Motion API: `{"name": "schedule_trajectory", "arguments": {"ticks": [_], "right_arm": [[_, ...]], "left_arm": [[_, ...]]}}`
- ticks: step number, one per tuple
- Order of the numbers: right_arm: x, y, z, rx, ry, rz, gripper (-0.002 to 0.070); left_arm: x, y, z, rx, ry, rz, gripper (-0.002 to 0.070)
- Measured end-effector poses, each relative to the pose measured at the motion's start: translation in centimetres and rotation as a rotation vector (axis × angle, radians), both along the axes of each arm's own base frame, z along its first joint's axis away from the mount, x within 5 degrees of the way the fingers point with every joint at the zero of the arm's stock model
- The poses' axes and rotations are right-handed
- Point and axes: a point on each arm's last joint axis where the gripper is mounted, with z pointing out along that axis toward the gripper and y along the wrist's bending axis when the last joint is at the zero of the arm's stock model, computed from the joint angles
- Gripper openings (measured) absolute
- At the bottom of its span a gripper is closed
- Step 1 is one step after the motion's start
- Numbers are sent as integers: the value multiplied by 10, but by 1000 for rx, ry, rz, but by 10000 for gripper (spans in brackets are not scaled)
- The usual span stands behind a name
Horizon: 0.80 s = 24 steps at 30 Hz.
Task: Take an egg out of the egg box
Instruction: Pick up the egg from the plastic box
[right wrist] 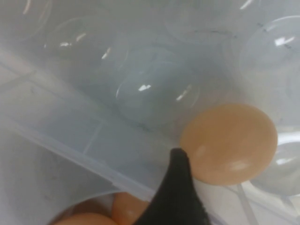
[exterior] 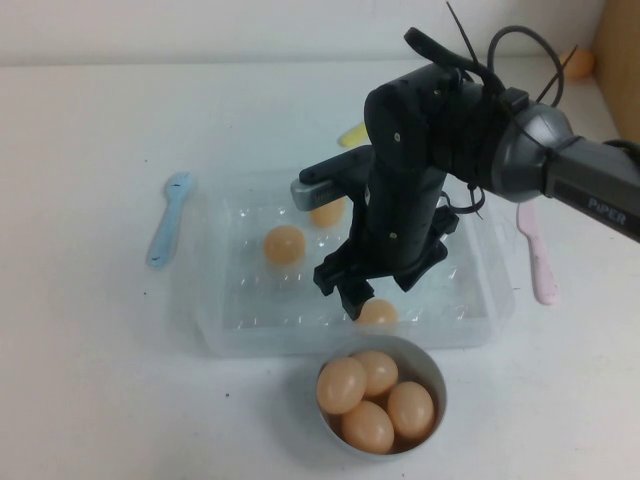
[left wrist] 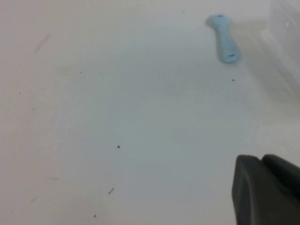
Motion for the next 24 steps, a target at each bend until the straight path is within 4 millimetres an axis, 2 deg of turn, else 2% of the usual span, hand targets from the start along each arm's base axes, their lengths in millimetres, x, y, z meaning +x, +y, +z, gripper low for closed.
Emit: {"name": "schedule_trajectory", "arguments": {"ticks": [18,24], "right_arm": [[1,-1,-1,3,13,-167,515],[2,3,-13,10,55,-203,514]], "left_arm": [[0,0,0,0,0,0,-4],[0,0,0,0,0,0,-4]]}}
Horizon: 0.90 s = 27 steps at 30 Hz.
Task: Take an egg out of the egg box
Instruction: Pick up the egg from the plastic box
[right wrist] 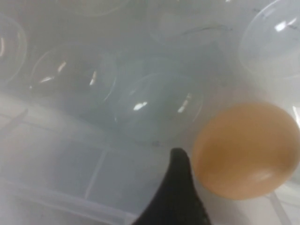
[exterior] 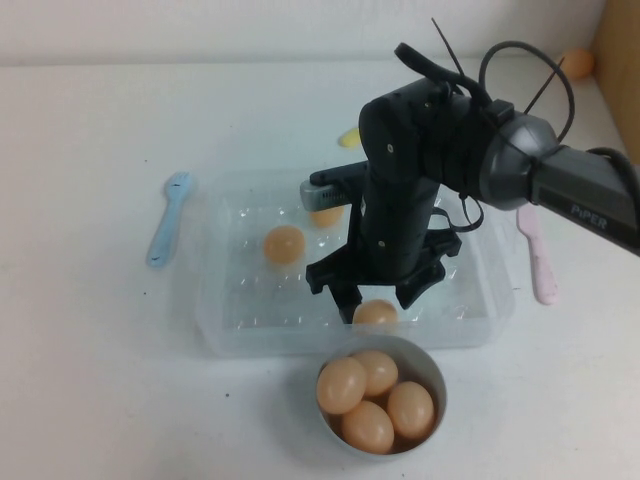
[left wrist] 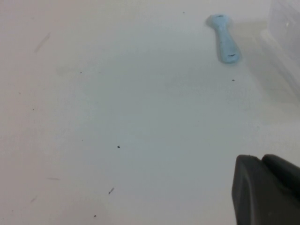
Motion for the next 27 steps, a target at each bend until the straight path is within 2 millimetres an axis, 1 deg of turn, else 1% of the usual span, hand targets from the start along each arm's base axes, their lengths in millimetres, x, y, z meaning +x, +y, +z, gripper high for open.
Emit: {"name": "schedule_trajectory", "arguments": {"ticks": [3,9,15,18,22,25,27], "right_arm": [[1,1,-7,-8,15,-15,514],[2,2,-10,-10,21,-21,513],[5,4,-26,-28,43,-26,513],[5,4,-30,-34,51,-26,505],[6,5,-29,-30,48,-26,434],[9,8,-22,-13,28,-26,434],[12,10,-13,6,3,-24,434]], "left_arm": [[0,0,0,0,0,0,-4],[0,0,0,0,0,0,-4],[0,0,0,0,0,0,-4],[0,0,0,0,0,0,-4],[0,0,0,0,0,0,-4],[0,0,0,0,0,0,-4],[0,0,0,0,0,0,-4]]}}
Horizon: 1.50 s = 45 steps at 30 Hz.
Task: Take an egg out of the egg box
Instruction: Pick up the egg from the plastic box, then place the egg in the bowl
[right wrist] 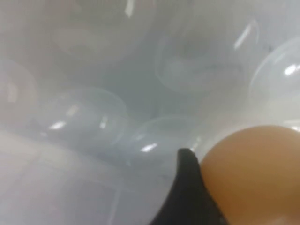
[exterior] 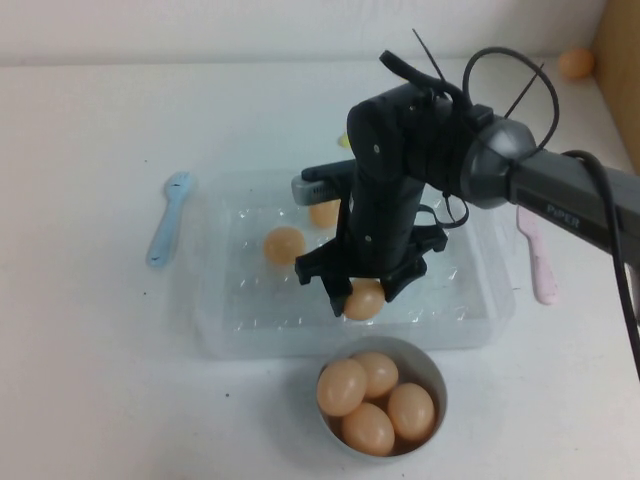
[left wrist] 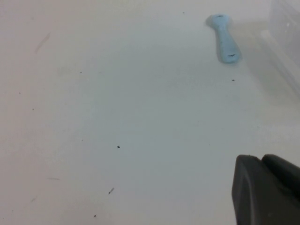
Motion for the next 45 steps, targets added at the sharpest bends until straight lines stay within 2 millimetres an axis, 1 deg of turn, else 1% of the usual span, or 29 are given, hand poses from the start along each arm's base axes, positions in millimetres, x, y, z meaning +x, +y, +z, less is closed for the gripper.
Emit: {"name": "schedule_trajectory", "arguments": {"ticks": [2,4,6,7,8,10,13,15,16,17,18,21,23,26,33,37,39,43,45], "right_arm": [[1,1,14,25,-34,12,433],[-2,0,36,54,-80,33,433],[-9,-1,57,66,-133,67,433],[-18,-2,71,70,-166,94,433],[-25,-2,78,68,-183,117,433],[-47,-6,94,61,-211,170,433],[-79,-13,102,49,-201,219,433],[-100,-23,98,24,-168,244,433],[-109,-27,93,7,-146,253,433],[-114,-31,88,-7,-128,253,433],[-120,-35,78,-29,-95,256,433],[-127,-42,55,-73,-42,256,433],[-128,-43,46,-70,-45,256,433],[-125,-42,39,-60,-78,261,433],[-111,-37,32,-35,-161,260,433],[-109,-37,30,-33,-169,273,433],[-108,-36,27,-39,-167,278,459],[-108,-36,26,-41,-164,280,550],[-108,-36,26,-43,-165,283,567]], "left_arm": [[0,0,0,0,0,0,-4],[0,0,0,0,0,0,-4],[0,0,0,0,0,0,-4],[0,0,0,0,0,0,-4],[0,0,0,0,0,0,-4],[0,0,0,0,0,0,-4],[0,0,0,0,0,0,-4],[0,0,0,0,0,0,-4],[0,0,0,0,0,0,-4],[0,0,0,0,0,0,-4],[0,0,0,0,0,0,-4],[0,0,0,0,0,0,-4],[0,0,0,0,0,0,-4],[0,0,0,0,0,0,-4],[0,0,0,0,0,0,-4],[0,0,0,0,0,0,-4],[0,0,0,0,0,0,-4],[0,0,0,0,0,0,-4],[0,0,0,0,0,0,-4]]}}
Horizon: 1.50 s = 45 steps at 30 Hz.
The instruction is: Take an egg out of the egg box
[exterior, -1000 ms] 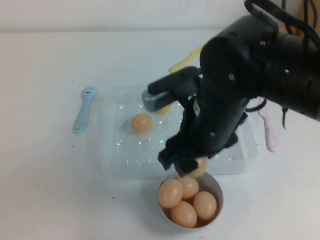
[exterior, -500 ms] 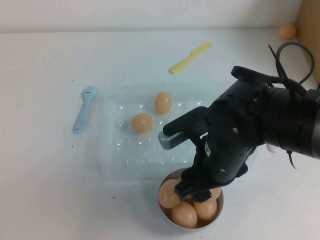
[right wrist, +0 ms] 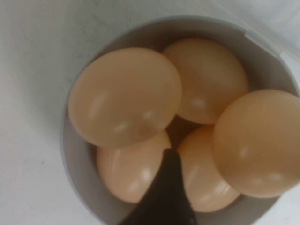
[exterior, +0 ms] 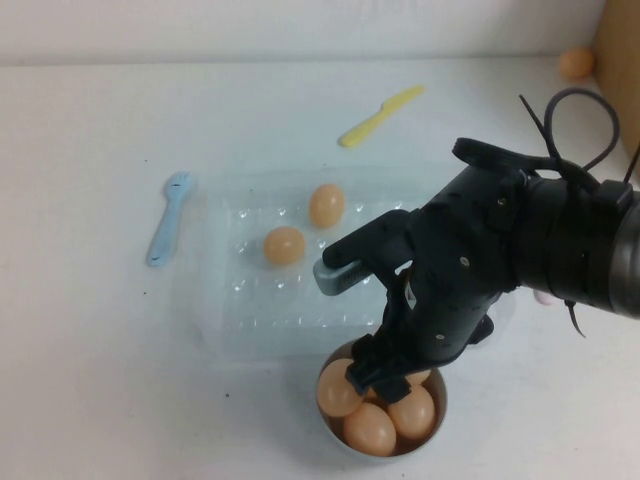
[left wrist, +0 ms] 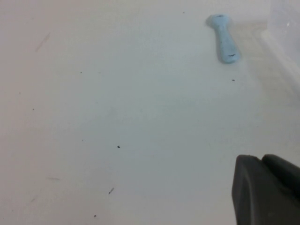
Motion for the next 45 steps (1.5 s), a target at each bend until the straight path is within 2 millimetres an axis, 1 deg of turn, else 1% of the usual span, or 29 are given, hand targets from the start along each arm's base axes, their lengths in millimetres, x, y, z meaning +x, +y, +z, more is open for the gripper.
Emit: {"name": "schedule_trajectory", "arguments": {"ticks": [4,6,8,10,11,13,14,16,17,19,23,29,32,40,45], "right_arm": [[0,0,0,0,0,0,559],[-1,0,2,8,-2,-1,520],[-3,-2,8,28,-4,-6,445],[-7,-5,21,64,-24,-9,332],[-10,-5,27,80,-42,-3,291],[-20,-10,44,124,-120,25,146],[-25,-13,50,143,-151,32,91],[-39,-21,63,195,-220,29,31],[-44,-27,65,212,-248,25,14],[-58,-41,70,246,-298,32,-3],[-86,-71,70,274,-321,34,-13],[-111,-101,73,332,-366,38,-17],[-117,-110,79,378,-438,54,-17],[-124,-131,101,391,-629,102,-17],[-131,-147,103,428,-689,78,-18]], "left_arm": [[0,0,0,0,0,0,-4],[0,0,0,0,0,0,-4],[0,0,0,0,0,0,-4],[0,0,0,0,0,0,-4],[0,0,0,0,0,0,-4],[0,0,0,0,0,0,-4],[0,0,0,0,0,0,-4],[0,0,0,0,0,0,-4],[0,0,0,0,0,0,-4],[0,0,0,0,0,0,-4],[0,0,0,0,0,0,-4],[0,0,0,0,0,0,-4],[0,0,0,0,0,0,-4],[0,0,0,0,0,0,-4],[0,0,0,0,0,0,-4]]}}
